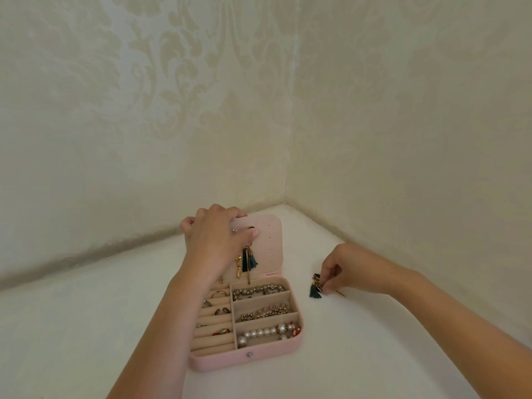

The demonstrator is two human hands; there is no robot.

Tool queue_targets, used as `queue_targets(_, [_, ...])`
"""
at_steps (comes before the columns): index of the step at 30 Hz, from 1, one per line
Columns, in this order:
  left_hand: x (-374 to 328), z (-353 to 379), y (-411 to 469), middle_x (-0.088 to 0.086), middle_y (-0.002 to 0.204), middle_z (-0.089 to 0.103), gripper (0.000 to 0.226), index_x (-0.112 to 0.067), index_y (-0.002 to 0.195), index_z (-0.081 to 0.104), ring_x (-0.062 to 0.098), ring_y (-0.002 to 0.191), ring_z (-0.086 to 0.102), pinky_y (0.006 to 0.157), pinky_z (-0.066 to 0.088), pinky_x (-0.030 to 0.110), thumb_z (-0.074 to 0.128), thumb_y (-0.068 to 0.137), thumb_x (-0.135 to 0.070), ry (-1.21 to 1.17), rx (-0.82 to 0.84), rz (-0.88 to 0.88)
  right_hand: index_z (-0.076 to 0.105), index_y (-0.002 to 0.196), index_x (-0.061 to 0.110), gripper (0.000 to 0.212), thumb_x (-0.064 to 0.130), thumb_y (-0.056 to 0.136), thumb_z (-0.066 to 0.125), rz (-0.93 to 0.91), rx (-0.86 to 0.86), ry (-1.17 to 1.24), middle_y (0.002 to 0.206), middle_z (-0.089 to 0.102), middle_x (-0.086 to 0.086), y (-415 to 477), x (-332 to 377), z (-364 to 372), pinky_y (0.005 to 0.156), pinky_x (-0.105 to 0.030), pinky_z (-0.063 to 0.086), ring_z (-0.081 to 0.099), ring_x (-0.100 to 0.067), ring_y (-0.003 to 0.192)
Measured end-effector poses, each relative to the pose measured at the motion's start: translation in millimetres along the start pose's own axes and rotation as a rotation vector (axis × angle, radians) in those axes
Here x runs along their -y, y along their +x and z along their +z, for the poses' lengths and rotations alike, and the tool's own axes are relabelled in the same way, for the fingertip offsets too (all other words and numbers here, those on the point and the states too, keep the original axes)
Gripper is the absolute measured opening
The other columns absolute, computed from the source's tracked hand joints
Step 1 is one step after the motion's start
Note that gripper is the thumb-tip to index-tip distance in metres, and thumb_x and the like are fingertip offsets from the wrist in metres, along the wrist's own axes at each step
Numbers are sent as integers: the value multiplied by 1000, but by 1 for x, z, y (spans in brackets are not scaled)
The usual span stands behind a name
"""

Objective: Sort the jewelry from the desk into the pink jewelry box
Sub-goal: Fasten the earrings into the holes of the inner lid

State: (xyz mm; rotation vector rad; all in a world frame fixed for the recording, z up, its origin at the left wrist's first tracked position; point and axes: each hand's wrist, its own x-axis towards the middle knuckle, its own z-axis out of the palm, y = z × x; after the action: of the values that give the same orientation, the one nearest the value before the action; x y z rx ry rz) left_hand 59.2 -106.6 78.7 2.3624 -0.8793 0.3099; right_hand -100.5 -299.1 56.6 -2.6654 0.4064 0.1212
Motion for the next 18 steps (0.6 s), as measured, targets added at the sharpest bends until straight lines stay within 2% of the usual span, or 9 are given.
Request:
queue_targets(2, [-1,1,0,-12,100,48,30,-35,109,62,15,111,40,87,15,33,62,82,-48,-22,-12,2,74,73,31,6,28,71,79,5,-25,16,70,69,15,0,0,2,65,-25,48,60,1,65])
queue_targets(4, [-1,1,-1,-13,101,51,27,-35,107,60,10,105,38,90,16,32,64,82,-45,-73,-32,12,73,73,29,8,30,70,80,-1,-54,28,70,69,16,-1,0,3,66,-27,49,60,1,65])
queue_targets(6, [-2,1,-3,-14,102,51,31,-35,110,56,5,97,31,96,17,31,66,82,-40,-128,-48,15,73,73,28,9,31,69,81,-15,-82,50,69,68,19,-2,0,4,64,-22,47,58,3,63])
queue_targets(9, [-4,-2,-4,-13,103,51,42,-32,120,47,6,92,26,101,19,29,66,83,-37,-158,-48,10,75,77,26,7,26,72,81,-29,-111,115,70,69,15,-5,1,6,57,-11,41,57,6,61])
queue_targets(11, [-6,-3,-5,-13,103,51,46,-29,122,44,7,89,24,102,22,30,67,83,-36,-175,-35,12,76,78,22,6,23,73,80,-31,-140,146,68,68,15,-6,1,9,55,-8,39,57,7,60])
queue_targets(13, [-7,-4,-5,-15,103,50,44,-27,120,44,8,90,25,101,23,30,66,84,-37,-181,-30,38,76,78,23,6,22,74,79,-26,-182,176,70,69,13,-7,0,13,56,-11,41,59,3,62])
queue_targets(15, [-8,-3,-7,-17,102,47,39,-27,114,44,9,91,26,99,25,30,65,84,-38,-192,-32,66,76,76,26,6,22,73,80,-29,-211,217,73,70,11,-7,-2,17,61,-20,46,61,-3,65])
queue_targets(18, [-8,-1,-7,-19,95,44,31,-31,102,41,11,93,30,92,24,27,65,83,-40,-185,-4,108,75,73,28,7,21,74,79,-37,-215,229,73,70,11,-6,-4,19,59,-20,44,61,-6,66])
